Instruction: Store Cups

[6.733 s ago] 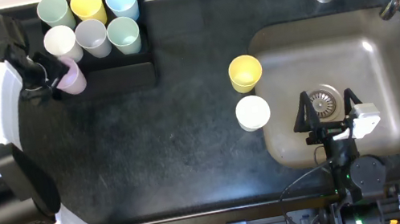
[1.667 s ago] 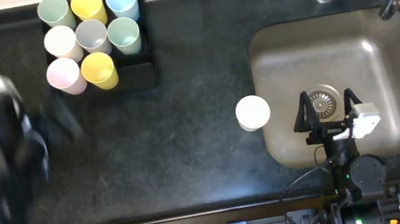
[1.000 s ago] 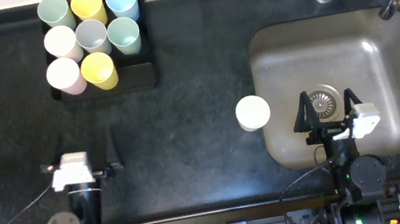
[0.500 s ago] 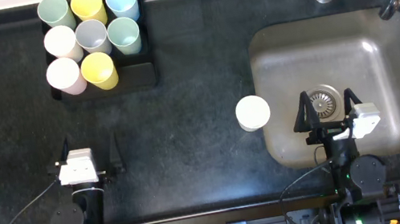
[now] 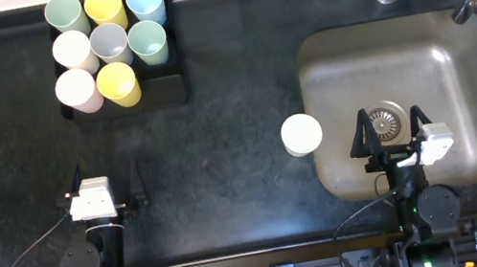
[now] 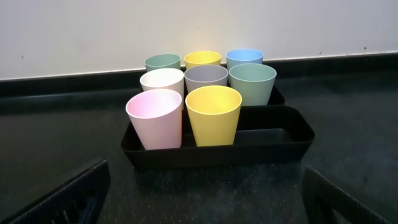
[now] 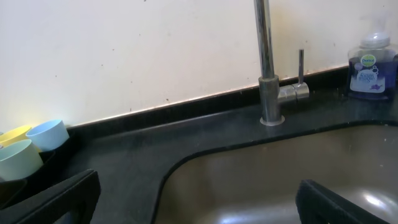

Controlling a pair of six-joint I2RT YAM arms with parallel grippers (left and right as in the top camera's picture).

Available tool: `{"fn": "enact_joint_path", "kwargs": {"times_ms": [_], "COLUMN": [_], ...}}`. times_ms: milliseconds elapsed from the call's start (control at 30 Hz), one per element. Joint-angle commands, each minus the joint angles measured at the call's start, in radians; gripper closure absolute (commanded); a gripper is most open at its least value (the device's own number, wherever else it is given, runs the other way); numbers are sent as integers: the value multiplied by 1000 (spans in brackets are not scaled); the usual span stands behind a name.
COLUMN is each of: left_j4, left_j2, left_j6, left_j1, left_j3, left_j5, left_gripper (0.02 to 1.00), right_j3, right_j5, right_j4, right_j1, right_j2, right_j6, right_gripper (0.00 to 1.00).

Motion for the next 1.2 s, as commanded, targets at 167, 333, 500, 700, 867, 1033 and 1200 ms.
{"fn": "enact_joint_path", "kwargs": {"times_ms": [167,333,500,700,867,1033,1200], "left_j4": [-2,-5,-5,-5,-5,-5,-5], "left_j2": [-13,-13,-13,-12,-13,-12,-12], "left_j6": [-10,-10,-10,-10,-10,-10,-10], "left_j1": [-8,-8,-8,-8,-8,-8,-8], "left_j3": [-2,-1,-1,-1,-1,-1,-1], "left_j5": [-15,-15,-15,-15,-15,-15,-15], "left_gripper": [20,20,20,20,20,20,20], "right_j3": [-14,-14,-14,-14,-14,-13,79], "right_j5": [-1,-1,-1,-1,-8,-54,-61], "right_j4": [6,6,6,6,5,11,-15], "right_j1": [-6,-6,-6,-6,-6,-5,-5], "right_j2": [-8,-8,-8,-8,-8,-7,23], "right_j6": [-7,-7,-6,-6,2,-3,-63], "right_gripper": [5,3,3,3,3,5,3]}}
